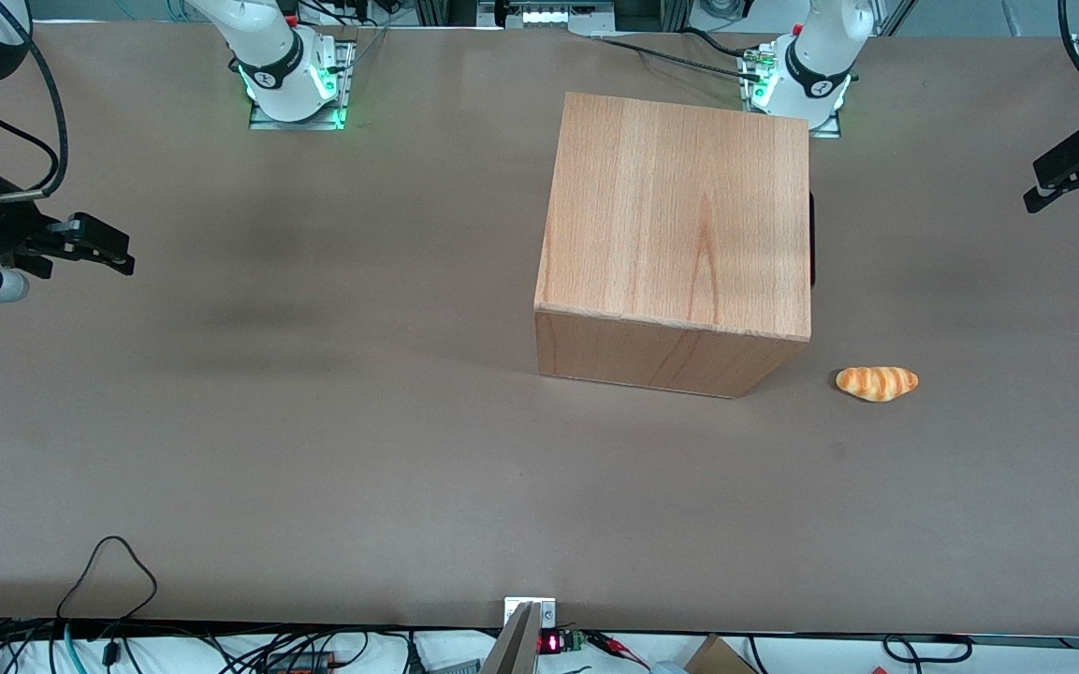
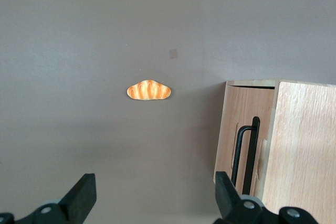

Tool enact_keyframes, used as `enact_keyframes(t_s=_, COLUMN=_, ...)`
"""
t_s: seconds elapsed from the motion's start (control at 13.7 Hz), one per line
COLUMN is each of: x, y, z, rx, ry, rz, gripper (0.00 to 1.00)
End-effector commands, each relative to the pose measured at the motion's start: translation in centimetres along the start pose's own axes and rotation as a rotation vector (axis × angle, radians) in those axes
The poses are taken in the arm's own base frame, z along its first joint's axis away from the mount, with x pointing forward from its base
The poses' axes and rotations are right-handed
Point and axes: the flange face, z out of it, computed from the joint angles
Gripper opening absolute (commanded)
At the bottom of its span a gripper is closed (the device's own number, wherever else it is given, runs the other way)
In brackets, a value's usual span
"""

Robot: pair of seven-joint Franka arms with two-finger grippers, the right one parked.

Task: Open top drawer with left arm
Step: 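Move the left gripper toward the black drawer handle on the wooden box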

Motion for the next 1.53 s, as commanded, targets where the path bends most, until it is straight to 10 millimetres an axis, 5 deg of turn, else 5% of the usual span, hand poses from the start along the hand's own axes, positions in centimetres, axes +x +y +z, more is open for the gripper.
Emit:
enact_keyframes(t_s=0.0, x=-0.8, y=-0.1, z=-0.5, rx=0.003, ry=-0.019, rz=0.015, gripper=1.00)
enact_keyframes(t_s=0.22, x=-0.8, y=-0.3, z=-0.8, rx=0.000, ry=-0.013, rz=0.009, gripper=1.00)
enact_keyframes(t_s=0.44, x=-0.2, y=0.1, z=1.2, rx=-0.012, ry=-0.054, rz=0.001, gripper=1.00)
enact_keyframes(t_s=1.46, x=-0.2, y=5.7, z=16.5, rx=-0.126, ry=-0.176, rz=0.044, gripper=1.00)
